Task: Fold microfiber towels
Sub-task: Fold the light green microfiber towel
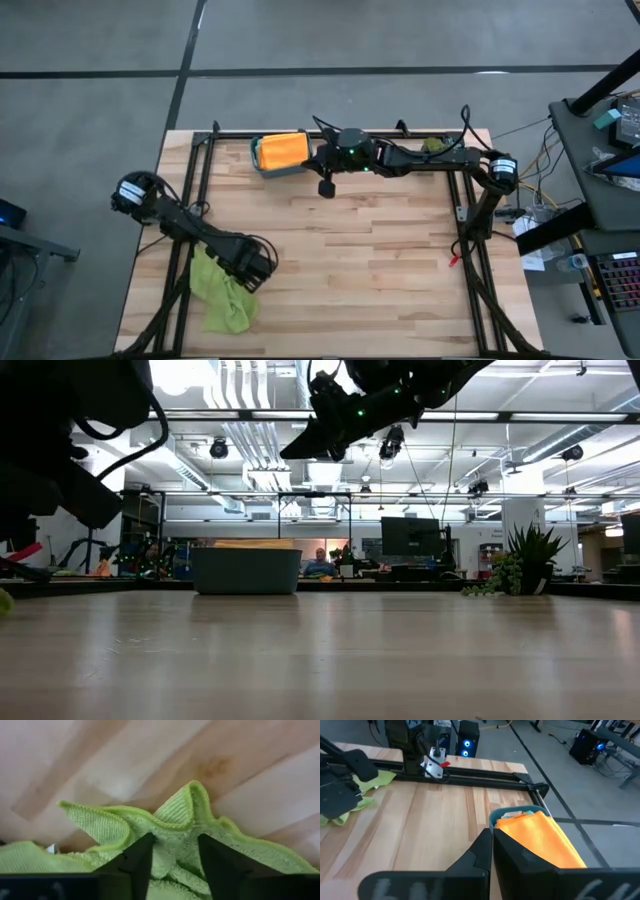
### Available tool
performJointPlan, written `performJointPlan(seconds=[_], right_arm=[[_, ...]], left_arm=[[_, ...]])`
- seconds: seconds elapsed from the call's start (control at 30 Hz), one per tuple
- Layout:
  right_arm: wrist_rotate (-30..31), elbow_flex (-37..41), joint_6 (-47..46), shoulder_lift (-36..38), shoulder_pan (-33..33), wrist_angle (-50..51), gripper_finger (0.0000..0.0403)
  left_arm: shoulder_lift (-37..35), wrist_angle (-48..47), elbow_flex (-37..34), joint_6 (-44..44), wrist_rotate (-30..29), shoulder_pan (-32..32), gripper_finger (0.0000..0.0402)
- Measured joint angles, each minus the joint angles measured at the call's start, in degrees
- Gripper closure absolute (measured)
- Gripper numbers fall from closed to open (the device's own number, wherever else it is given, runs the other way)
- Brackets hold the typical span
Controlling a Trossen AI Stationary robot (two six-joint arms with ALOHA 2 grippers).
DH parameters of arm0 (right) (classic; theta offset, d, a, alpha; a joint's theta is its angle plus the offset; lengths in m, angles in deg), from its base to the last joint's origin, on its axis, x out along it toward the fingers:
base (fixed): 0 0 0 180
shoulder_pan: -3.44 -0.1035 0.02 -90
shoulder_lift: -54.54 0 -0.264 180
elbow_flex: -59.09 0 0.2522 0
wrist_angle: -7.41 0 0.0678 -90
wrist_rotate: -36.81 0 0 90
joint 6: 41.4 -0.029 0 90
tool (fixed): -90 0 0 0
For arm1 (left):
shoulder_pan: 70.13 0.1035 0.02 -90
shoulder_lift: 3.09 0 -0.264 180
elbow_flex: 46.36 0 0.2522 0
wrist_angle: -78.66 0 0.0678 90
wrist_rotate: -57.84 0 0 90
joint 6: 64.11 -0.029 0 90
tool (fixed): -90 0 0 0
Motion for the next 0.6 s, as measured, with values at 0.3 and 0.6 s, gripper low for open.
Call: performJointPlan(seconds=[0.3,0.6], right_arm=[[0.0,0.0,-0.9,0.0,0.0,5.6,0.0394],[0.1,2.5,-7.8,0.9,-1.2,14.0,0.0394]], left_arm=[[-0.5,10.9,3.1,-15.9,-15.6,4.9,0.0392],[-0.2,28.8,6.2,-59.7,-35.0,8.7,0.0400]])
